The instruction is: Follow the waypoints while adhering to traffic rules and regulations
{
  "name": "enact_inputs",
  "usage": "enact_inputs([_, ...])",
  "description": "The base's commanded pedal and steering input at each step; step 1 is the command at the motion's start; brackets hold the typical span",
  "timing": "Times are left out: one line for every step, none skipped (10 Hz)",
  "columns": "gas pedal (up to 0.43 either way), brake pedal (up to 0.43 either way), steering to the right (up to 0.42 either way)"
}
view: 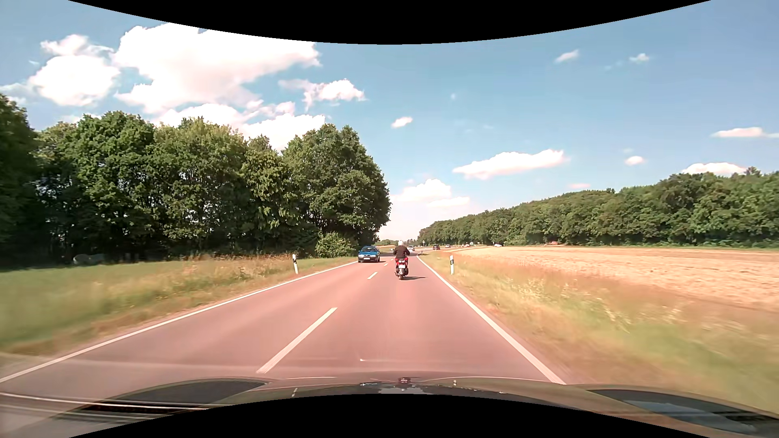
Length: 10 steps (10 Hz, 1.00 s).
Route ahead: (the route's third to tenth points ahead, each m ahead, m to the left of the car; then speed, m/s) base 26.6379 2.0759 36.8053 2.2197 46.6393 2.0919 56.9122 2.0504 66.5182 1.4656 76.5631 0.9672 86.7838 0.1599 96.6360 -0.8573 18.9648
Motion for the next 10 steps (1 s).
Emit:
enact_inputs([0.260,0.012,-0.001])
enact_inputs([0.260,0.012,-0.001])
enact_inputs([0.260,0.012,-0.001])
enact_inputs([0.260,0.012,-0.002])
enact_inputs([0.260,0.012,-0.002])
enact_inputs([0.260,0.012,-0.002])
enact_inputs([0.248,0.012,-0.003])
enact_inputs([0.228,0.012,-0.002])
enact_inputs([0.220,0.012,-0.002])
enact_inputs([0.209,0.012,-0.003])
